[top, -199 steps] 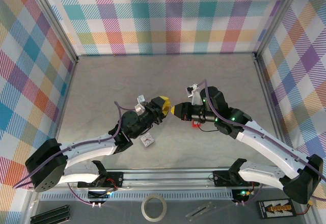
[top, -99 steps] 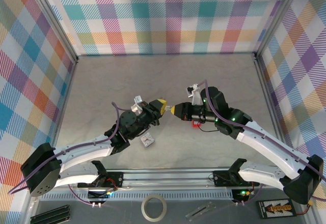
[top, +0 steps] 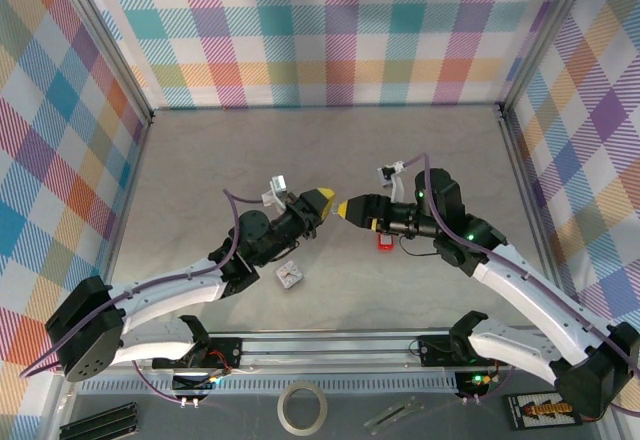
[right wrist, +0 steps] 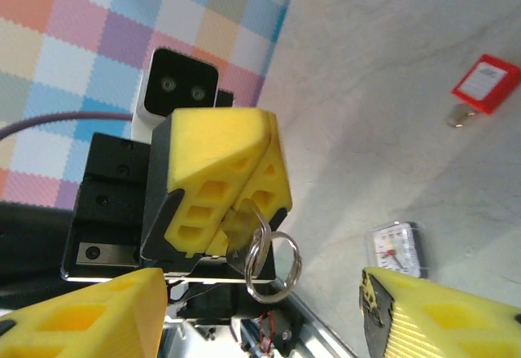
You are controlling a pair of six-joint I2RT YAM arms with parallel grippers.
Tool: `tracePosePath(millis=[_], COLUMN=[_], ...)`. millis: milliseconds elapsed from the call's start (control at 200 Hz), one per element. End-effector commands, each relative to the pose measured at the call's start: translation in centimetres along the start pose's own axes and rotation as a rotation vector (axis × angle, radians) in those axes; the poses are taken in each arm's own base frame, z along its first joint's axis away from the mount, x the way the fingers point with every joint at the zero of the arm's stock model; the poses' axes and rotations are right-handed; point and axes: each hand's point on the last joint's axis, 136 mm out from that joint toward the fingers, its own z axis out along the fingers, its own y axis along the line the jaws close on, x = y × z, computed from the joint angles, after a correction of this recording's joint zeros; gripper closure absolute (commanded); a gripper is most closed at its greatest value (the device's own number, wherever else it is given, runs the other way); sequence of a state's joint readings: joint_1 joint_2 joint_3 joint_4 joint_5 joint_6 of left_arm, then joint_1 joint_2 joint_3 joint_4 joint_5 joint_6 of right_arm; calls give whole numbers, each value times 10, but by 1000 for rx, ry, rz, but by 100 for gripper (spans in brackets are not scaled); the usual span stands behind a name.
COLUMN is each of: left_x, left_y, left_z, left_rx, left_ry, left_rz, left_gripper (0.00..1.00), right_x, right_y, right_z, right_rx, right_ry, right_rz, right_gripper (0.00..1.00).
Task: Unlock with the key
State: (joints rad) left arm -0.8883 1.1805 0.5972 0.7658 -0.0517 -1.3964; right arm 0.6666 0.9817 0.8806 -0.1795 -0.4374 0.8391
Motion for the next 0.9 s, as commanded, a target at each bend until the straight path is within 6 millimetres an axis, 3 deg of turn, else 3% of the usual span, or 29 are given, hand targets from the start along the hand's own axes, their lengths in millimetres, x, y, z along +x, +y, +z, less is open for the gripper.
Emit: tracePosePath(millis=[0,155,530,895], left_x=[5,7,11,14], left_y=[-36,-37,-35,-30], left_z=[6,9,10,8], left_rx=[126,151,174,171], left_ry=[37,46,54,63], left_rz=[58,54,42,37], left_gripper=[100,100,100,100], right_x=[5,6,4,-5], right_y=[19,27,17,9], right_z=[5,6,6,0], right_rx=[-138,-201,-174,-167], right_ry=[34,38,19,-26], right_rz=[-5,1,16,41], right_gripper=[37,40,62,72])
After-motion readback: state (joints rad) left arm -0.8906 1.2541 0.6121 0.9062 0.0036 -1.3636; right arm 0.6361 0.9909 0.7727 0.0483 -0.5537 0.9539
